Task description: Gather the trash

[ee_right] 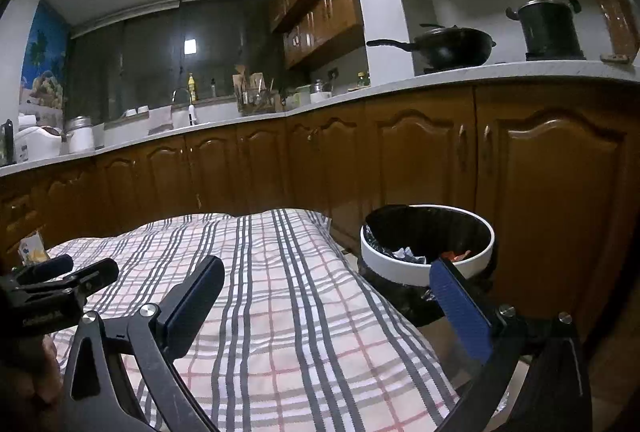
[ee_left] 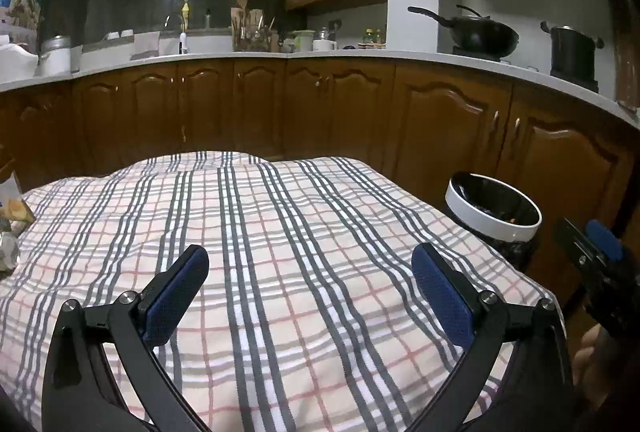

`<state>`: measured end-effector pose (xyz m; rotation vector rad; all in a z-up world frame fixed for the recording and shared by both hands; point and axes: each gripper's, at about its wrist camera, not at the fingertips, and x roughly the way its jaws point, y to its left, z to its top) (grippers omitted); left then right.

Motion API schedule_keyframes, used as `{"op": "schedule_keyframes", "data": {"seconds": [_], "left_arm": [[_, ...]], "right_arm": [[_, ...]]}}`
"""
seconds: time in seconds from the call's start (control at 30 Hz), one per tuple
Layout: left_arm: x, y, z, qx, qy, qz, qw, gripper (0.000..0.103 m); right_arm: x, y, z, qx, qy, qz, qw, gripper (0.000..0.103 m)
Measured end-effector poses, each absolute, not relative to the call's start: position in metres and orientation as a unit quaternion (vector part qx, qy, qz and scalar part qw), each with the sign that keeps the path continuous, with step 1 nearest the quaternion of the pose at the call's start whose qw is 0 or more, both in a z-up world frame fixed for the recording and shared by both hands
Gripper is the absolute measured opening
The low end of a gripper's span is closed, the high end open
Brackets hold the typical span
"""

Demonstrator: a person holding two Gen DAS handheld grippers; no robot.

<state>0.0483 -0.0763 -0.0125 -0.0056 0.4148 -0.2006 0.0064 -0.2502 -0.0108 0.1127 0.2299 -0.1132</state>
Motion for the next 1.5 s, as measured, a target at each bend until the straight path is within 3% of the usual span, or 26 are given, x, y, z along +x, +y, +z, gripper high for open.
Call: {"op": "schedule_keyframes", "data": {"seconds": [1.5], "left_arm": [[0.031, -0.089, -0.008, 0.035, 0.183, -0.075, 0.98, 0.103]], "right_arm": [[-0.005, -0.245, -0.006, 0.058, 0.09, -0.036, 0.994, 0.103]]}}
